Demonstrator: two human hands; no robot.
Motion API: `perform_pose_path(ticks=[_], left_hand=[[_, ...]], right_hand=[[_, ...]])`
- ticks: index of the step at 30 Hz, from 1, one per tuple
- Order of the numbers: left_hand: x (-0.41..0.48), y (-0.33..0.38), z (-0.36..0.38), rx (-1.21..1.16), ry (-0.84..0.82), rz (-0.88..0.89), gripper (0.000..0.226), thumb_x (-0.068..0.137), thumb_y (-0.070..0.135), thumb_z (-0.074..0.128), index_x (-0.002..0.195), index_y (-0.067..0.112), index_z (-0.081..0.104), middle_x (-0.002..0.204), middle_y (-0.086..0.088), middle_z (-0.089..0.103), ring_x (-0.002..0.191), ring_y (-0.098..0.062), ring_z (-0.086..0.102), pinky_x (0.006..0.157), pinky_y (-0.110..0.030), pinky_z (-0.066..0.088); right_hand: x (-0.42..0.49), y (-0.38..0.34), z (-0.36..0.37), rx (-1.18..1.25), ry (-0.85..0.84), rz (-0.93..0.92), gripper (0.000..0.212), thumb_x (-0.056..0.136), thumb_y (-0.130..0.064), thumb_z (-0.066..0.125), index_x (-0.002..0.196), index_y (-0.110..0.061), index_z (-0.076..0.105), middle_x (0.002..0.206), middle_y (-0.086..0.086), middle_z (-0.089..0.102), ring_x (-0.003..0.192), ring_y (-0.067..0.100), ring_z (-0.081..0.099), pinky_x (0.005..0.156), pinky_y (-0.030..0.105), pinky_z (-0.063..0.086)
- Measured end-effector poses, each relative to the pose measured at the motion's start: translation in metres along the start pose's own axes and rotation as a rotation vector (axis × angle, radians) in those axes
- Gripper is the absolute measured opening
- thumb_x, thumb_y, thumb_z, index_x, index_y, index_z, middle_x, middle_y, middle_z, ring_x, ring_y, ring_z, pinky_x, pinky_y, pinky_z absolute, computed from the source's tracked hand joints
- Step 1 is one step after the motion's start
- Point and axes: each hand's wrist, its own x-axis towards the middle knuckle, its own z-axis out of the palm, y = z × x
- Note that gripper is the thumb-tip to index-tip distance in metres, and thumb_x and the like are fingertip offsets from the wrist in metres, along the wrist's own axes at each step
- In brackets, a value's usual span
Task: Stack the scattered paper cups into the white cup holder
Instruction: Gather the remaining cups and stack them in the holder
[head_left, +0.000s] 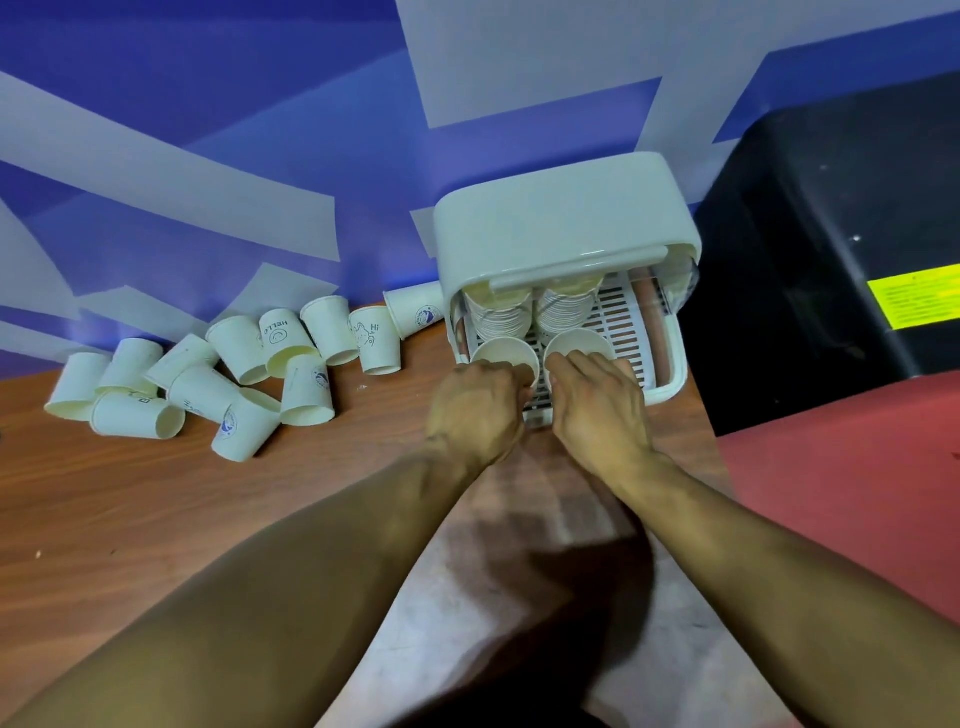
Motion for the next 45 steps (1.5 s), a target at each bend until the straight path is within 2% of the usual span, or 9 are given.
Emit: perform_pose_path(ticks=[4, 7, 9, 13, 20, 31, 36, 40, 45], left_hand=[[0.001, 0.001, 0.0, 0.01, -0.047, -0.042, 0.022, 0.097, 0.032, 0.045, 0.088, 0.021, 0.063, 0.09, -0.006, 0.069, 0.084, -0.032, 0.062, 0.06, -0.031, 0.034], [0.004, 0.001, -0.006, -0.035, -0.084, -0.109, 0.019, 0.095, 0.031, 0.049, 0.105, 0.023, 0.064, 0.102, -0.009, 0.069, 0.094, -0.034, 0.062, 0.066, -0.031, 0.041], [-0.001, 0.001, -0.012, -0.073, -0.055, -0.085, 0.026, 0.094, 0.03, 0.055, 0.118, 0.021, 0.059, 0.109, -0.007, 0.067, 0.1, -0.032, 0.061, 0.075, -0.035, 0.048], [-0.023, -0.003, -0.026, -0.19, 0.031, -0.083, 0.038, 0.089, 0.035, 0.063, 0.122, 0.018, 0.056, 0.11, -0.003, 0.066, 0.101, -0.025, 0.061, 0.082, -0.04, 0.051], [-0.09, -0.045, -0.063, -0.186, 0.192, -0.238, 0.038, 0.091, 0.042, 0.06, 0.123, 0.022, 0.058, 0.116, 0.0, 0.066, 0.105, -0.022, 0.061, 0.084, -0.036, 0.05], [-0.253, -0.181, -0.121, -0.129, 0.333, -0.674, 0.033, 0.087, 0.045, 0.064, 0.113, 0.025, 0.058, 0.111, 0.004, 0.064, 0.094, -0.021, 0.063, 0.074, -0.035, 0.05], [-0.31, -0.255, -0.12, -0.238, 0.361, -0.83, 0.03, 0.088, 0.044, 0.064, 0.112, 0.026, 0.062, 0.109, 0.007, 0.068, 0.097, -0.017, 0.064, 0.08, -0.033, 0.05], [-0.333, -0.313, -0.113, -0.317, 0.368, -0.871, 0.025, 0.089, 0.042, 0.062, 0.109, 0.028, 0.063, 0.105, 0.009, 0.068, 0.097, -0.016, 0.064, 0.08, -0.034, 0.05], [-0.339, -0.385, -0.108, -0.473, 0.332, -0.915, 0.022, 0.088, 0.043, 0.058, 0.105, 0.03, 0.064, 0.1, 0.012, 0.068, 0.095, -0.017, 0.064, 0.085, -0.036, 0.051]], right_hand=[[0.001, -0.003, -0.002, -0.011, -0.047, 0.021, 0.015, 0.081, -0.01, 0.046, 0.087, -0.015, 0.058, 0.072, 0.002, 0.055, 0.071, 0.027, 0.052, 0.067, 0.037, 0.037], [0.003, -0.005, -0.002, -0.003, -0.049, 0.04, 0.017, 0.08, -0.01, 0.042, 0.085, -0.013, 0.057, 0.071, 0.003, 0.056, 0.069, 0.028, 0.052, 0.066, 0.036, 0.035], [0.004, -0.007, -0.002, 0.018, -0.042, 0.062, 0.014, 0.081, -0.008, 0.045, 0.087, -0.009, 0.058, 0.074, 0.006, 0.057, 0.069, 0.031, 0.053, 0.066, 0.037, 0.037], [0.002, -0.027, -0.011, 0.097, 0.046, 0.112, 0.019, 0.082, -0.01, 0.057, 0.1, -0.004, 0.059, 0.09, 0.013, 0.06, 0.082, 0.034, 0.054, 0.074, 0.044, 0.045], [0.003, -0.118, -0.031, 0.225, 0.056, -0.081, 0.023, 0.076, -0.01, 0.064, 0.099, -0.007, 0.061, 0.093, 0.011, 0.06, 0.086, 0.032, 0.055, 0.077, 0.04, 0.048], [0.001, -0.301, -0.003, 0.254, -0.21, -0.353, 0.03, 0.083, -0.026, 0.064, 0.111, -0.016, 0.061, 0.106, 0.003, 0.061, 0.098, 0.026, 0.057, 0.076, 0.035, 0.047], [0.0, -0.374, 0.035, 0.223, -0.313, -0.392, 0.035, 0.085, -0.03, 0.061, 0.118, -0.019, 0.058, 0.112, 0.001, 0.059, 0.102, 0.023, 0.056, 0.08, 0.033, 0.046], [0.006, -0.425, 0.072, 0.166, -0.408, -0.431, 0.038, 0.087, -0.03, 0.06, 0.122, -0.019, 0.055, 0.116, 0.0, 0.057, 0.107, 0.022, 0.054, 0.088, 0.034, 0.045], [0.028, -0.48, 0.113, 0.059, -0.493, -0.417, 0.039, 0.087, -0.03, 0.058, 0.125, -0.02, 0.052, 0.119, 0.0, 0.054, 0.109, 0.021, 0.051, 0.087, 0.034, 0.044]])
